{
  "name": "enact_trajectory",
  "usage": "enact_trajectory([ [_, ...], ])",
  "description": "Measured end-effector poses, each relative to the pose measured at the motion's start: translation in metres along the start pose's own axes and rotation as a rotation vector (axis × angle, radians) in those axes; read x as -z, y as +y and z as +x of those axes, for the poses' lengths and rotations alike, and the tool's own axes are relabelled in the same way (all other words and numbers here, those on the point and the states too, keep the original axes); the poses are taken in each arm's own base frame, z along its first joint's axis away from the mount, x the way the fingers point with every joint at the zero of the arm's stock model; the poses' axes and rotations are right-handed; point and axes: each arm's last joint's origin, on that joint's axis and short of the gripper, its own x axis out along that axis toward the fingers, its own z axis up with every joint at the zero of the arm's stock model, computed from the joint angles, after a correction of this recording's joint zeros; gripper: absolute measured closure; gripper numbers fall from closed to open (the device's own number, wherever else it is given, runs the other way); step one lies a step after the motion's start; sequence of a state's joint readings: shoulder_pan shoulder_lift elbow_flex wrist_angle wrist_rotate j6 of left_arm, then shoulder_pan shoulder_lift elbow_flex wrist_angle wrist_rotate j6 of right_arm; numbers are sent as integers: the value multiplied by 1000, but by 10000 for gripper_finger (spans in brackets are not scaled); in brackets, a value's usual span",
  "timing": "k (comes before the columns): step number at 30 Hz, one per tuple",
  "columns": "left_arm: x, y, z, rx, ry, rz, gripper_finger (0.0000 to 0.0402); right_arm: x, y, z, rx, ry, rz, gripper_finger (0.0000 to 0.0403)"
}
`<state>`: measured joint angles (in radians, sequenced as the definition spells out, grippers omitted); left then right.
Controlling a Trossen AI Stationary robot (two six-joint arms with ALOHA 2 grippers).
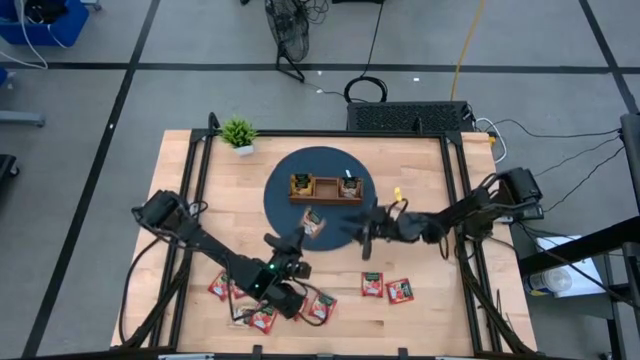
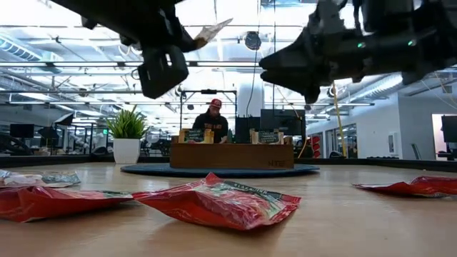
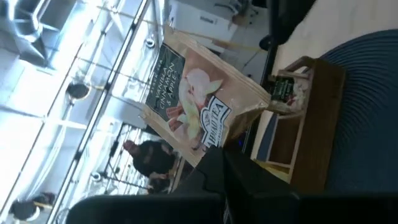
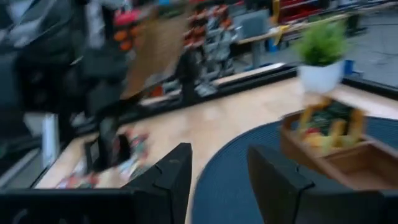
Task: Pick & Place Tea
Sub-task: Put the brown tea bag into the right section of the wooden organizer
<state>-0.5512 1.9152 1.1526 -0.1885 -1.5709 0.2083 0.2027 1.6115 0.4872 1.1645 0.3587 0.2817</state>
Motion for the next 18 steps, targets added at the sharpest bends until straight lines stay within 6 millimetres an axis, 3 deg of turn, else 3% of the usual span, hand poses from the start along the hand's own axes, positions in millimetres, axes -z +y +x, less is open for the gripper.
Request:
enact_trajectory([
  [8,7,-3,14,35,27,22,401,-25,-32,20,-122,-46,99,261],
  [18,20,-11,20,49,41,46,401,-55,-60,53,-362,172,267,220],
])
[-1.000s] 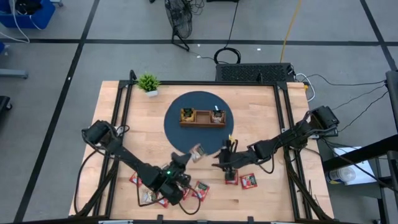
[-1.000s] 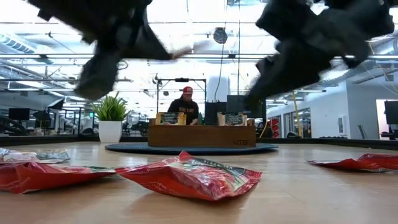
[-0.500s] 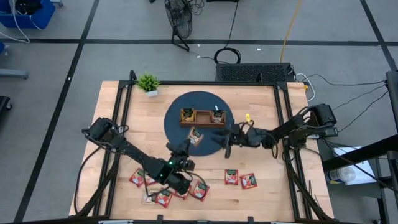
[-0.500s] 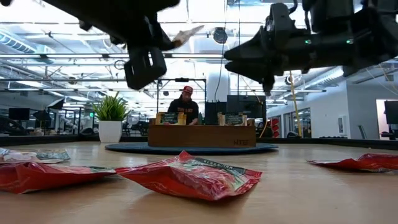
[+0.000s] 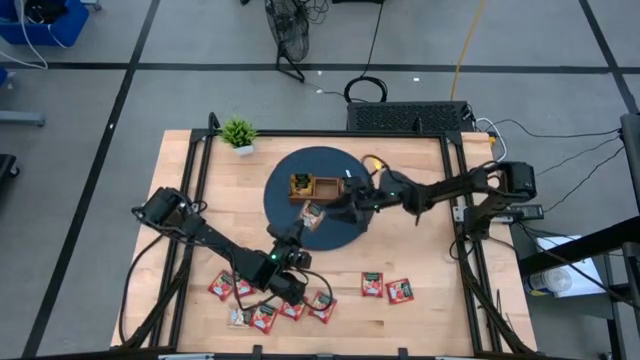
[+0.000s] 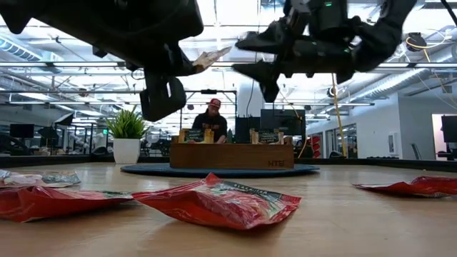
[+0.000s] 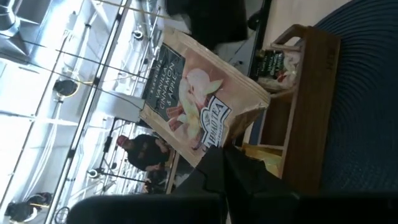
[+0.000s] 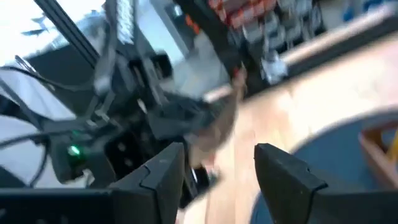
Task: Pick & Place Tea
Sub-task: Put the brown tea bag into the right section of the wooden organizer
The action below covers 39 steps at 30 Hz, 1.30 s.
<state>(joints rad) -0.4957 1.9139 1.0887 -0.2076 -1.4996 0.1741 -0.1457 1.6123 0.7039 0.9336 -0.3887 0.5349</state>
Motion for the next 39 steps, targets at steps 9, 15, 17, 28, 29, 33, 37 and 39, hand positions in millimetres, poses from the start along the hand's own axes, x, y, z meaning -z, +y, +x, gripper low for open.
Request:
enact_trajectory([
  [9,0,0,0,13,-2,-8,401,-15,8,16,0,49,-11,207],
  [15,0,0,0,15,-3,-21,401,-16,13,19,-20,43,-21,212],
  [17,0,0,0,16,-3,-22,401,-16,13,18,-18,38,-22,212],
  [28,1,0,10,33,18,-26,401,-15,10,18,52,23,-16,282],
  [29,1,0,11,40,21,-27,401,-15,10,18,62,18,-22,297],
  [33,1,0,14,48,25,-31,402,-15,10,18,65,18,-63,366],
  [37,1,0,13,49,24,-35,401,-15,10,18,64,20,-104,397],
  [39,1,0,13,50,25,-40,401,-15,10,18,67,24,-121,401],
])
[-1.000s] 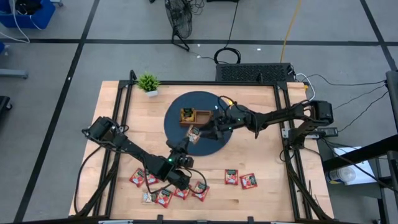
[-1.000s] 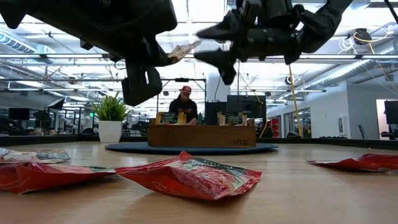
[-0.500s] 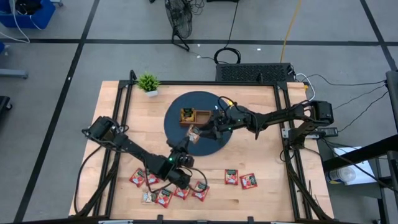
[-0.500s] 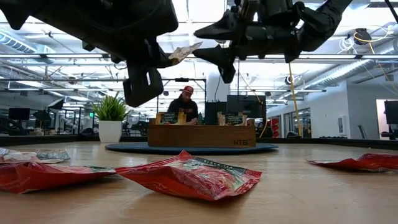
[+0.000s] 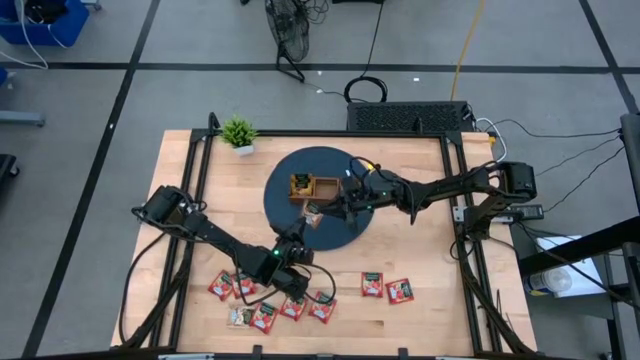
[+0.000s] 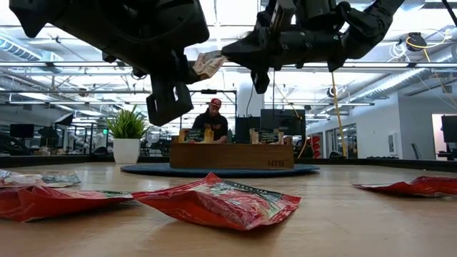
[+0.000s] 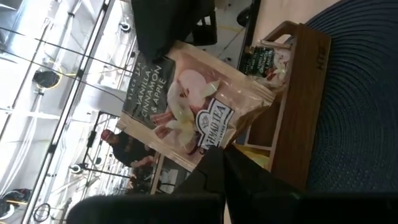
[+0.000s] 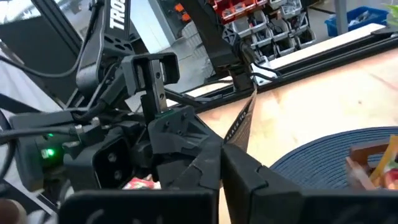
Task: Pick & Place Tea
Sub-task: Put the brown tea bag into the right section of the wooden organizer
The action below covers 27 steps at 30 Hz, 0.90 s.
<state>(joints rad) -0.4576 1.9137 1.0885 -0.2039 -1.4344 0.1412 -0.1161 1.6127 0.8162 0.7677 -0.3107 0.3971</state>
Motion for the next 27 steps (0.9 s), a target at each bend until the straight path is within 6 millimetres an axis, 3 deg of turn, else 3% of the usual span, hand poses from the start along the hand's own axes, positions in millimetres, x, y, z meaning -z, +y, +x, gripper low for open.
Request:
enact_trajectory([
  [8,-4,-3,3,174,-28,-65,379,-5,1,-3,72,-33,-100,403],
  [17,-18,-6,-6,343,-145,-87,358,-28,-4,-33,334,57,-363,403],
  [22,-21,-4,-15,382,-185,-88,369,-23,-4,-49,465,232,-595,403],
  [27,-23,-4,-16,426,-210,-91,378,-9,-9,-59,477,254,-614,403],
])
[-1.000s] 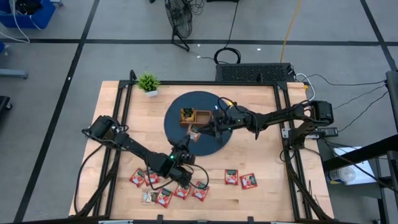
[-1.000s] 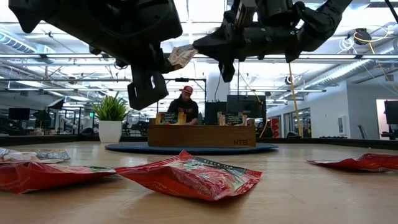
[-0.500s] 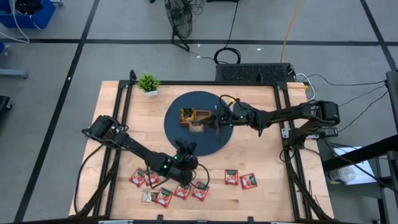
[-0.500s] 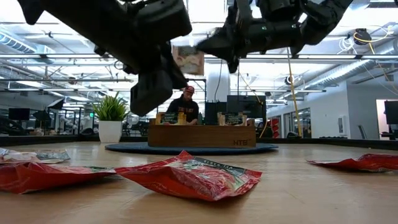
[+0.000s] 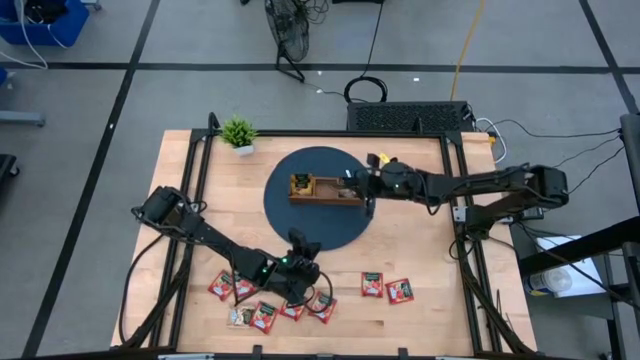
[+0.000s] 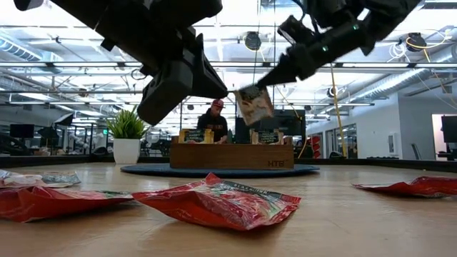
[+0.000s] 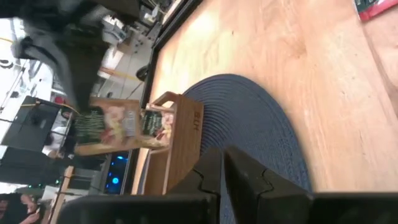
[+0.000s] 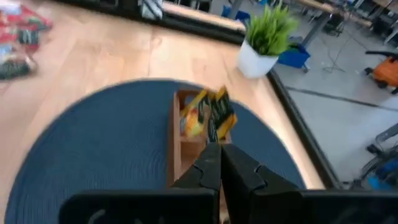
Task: Pick & Place Tea
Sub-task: Put the brown tea bag into the right section of the wooden organizer
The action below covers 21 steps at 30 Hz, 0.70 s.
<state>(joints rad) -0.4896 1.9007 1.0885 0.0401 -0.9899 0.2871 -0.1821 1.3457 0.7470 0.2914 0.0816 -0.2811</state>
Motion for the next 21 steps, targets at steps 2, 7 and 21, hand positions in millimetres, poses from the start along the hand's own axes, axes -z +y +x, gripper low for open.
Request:
enact_trajectory([
  [2,0,0,0,2,0,-1,382,10,-1,0,11,2,17,403],
  [7,1,1,2,3,10,-4,396,37,-4,-4,59,-34,52,403],
  [21,0,9,12,8,-3,-48,356,77,0,-7,71,-78,125,403],
])
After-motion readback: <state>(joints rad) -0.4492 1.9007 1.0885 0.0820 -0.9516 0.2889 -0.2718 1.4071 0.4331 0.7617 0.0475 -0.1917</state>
